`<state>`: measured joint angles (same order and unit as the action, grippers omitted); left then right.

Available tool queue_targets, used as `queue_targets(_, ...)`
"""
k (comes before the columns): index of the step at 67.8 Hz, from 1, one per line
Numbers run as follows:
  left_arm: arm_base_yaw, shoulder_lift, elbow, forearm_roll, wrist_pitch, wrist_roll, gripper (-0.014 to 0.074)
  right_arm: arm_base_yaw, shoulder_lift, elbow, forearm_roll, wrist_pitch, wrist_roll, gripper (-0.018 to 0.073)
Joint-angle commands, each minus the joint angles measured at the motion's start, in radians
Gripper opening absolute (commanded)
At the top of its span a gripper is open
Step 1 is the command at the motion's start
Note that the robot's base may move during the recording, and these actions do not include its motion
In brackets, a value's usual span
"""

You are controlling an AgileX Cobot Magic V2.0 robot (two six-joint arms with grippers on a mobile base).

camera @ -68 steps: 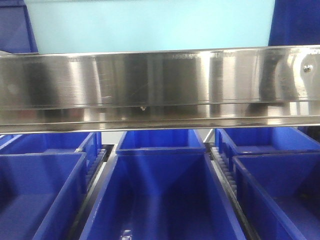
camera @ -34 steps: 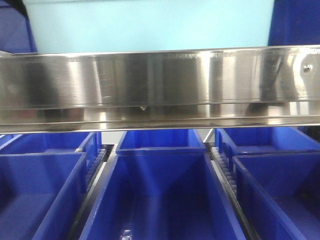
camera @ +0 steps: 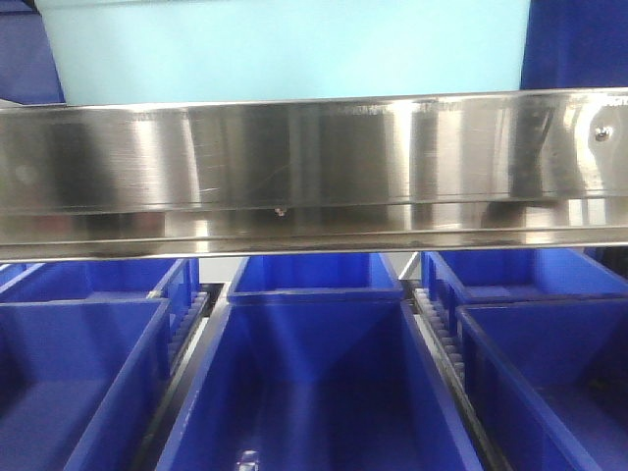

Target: Move two blue bins to right shelf middle

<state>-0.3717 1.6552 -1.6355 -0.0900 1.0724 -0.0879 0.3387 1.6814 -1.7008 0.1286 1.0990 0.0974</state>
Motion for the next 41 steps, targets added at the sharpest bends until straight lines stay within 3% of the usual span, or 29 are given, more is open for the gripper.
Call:
queue_targets(1, -0.001, -0.043, -0.039, -0.03, 0.009, 0.004, -0.0111, -0.006, -0.047, -0.001, -0.028, -0.068, 0.008, -0.0153)
queue_targets(30, -0.001, -0.116, -0.289, -0.039, 0.006, 0.004, -0.0111, -0.006, -0.111, -0.221, -0.028, -0.106, 0.007, -0.0153)
queue_targets(41, -0.001, -0.139, -0.318, -0.039, 0.001, 0.004, -0.0111, -0.006, -0.111, -0.305, -0.028, -0.105, 0.007, -0.0153)
